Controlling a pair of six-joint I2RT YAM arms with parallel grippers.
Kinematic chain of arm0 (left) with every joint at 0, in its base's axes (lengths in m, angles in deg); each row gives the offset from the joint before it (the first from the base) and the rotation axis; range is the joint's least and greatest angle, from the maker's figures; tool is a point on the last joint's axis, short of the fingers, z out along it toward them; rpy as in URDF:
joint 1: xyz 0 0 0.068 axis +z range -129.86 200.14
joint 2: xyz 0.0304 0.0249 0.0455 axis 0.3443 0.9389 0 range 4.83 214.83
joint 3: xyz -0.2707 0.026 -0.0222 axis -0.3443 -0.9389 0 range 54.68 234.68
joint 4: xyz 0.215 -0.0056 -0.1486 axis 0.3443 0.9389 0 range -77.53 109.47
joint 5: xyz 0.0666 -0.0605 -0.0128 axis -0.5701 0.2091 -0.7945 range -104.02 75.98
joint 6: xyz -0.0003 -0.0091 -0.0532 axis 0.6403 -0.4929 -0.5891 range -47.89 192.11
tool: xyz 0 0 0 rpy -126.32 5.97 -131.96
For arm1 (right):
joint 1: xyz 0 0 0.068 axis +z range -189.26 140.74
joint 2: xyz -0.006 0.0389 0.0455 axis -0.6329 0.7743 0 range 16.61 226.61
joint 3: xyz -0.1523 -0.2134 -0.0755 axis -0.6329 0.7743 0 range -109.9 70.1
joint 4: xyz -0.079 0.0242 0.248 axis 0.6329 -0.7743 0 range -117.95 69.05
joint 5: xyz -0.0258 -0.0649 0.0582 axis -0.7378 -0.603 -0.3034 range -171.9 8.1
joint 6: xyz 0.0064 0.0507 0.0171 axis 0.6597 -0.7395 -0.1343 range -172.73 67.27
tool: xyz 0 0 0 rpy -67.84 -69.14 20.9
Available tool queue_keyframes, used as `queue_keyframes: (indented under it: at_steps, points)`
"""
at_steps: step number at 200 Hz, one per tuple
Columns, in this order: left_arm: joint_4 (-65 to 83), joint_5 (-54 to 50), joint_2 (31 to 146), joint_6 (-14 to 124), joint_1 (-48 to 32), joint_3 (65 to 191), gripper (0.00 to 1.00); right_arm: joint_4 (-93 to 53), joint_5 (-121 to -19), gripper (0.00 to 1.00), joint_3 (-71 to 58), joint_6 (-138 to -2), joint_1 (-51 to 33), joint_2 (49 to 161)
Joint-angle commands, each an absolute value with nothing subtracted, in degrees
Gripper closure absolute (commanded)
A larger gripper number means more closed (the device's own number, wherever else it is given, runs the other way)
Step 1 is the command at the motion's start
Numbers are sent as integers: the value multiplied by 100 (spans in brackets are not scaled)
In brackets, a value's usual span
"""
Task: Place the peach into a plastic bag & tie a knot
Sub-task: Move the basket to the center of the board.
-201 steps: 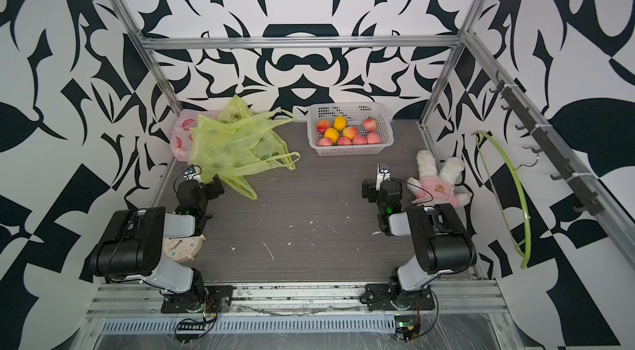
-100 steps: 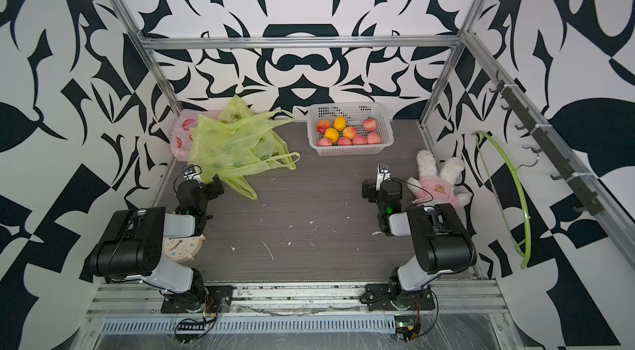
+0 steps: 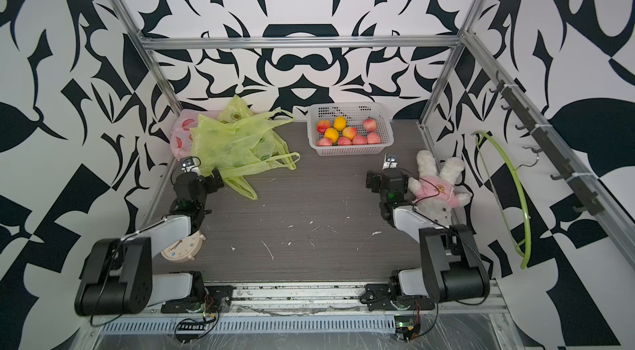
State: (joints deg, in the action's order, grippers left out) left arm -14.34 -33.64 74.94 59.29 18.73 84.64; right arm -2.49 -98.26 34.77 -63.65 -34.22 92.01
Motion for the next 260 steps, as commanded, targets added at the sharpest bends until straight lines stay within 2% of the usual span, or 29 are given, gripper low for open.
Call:
queue_keyframes:
  at_steps: [1, 8, 14, 22, 28, 46, 62, 92, 127, 148, 198, 230, 260]
  points:
    - [945, -3862, 6872, 4527, 1867, 9277, 0, -2365, -9903, 27, 2372, -7490, -3460, 8909]
    - [1386, -3558, 6746, 4193, 1873, 9472, 2, -2698, -9479, 37, 2051, -7510, -3460, 8965]
    - [1621, -3173, 6657, 4062, 1865, 9590, 7, -2974, -9122, 40, 1763, -7531, -3459, 9043]
    - [1843, -2589, 6581, 3945, 1873, 9752, 14, -3299, -8911, 39, 1363, -7533, -3460, 9198]
    - [2043, -2197, 6544, 3855, 1873, 9878, 23, -3515, -8794, 39, 1090, -7571, -3460, 9344]
    - [2622, -1112, 6525, 3699, 1861, 10226, 40, -4372, -8831, 35, -80, -7473, -3494, 10010]
    - [2784, -547, 6451, 3541, 1703, 10227, 48, -4883, -8989, 36, -1014, -7412, -3544, 10731]
    - [2746, -501, 6189, 3345, 1251, 9840, 49, -5305, -8909, 32, -2416, -7526, -3899, 11935]
    - [2505, -444, 5944, 3097, 1091, 9304, 49, -6154, -8895, 29, -4199, -7328, -4192, 13375]
    - [2416, -446, 5854, 3021, 1091, 9145, 49, -6357, -8863, 28, -4701, -7234, -4324, 13856]
    - [2250, -428, 6040, 3017, 1091, 9170, 48, -6547, -8372, 29, -5078, -7292, -4410, 14469]
    - [2097, -369, 6225, 2981, 1091, 9277, 48, -6104, -8232, 33, -4211, -7521, -4405, 14025]
    - [1962, -373, 6383, 2977, 1074, 9371, 48, -5879, -8068, 43, -3371, -7692, -4360, 13526]
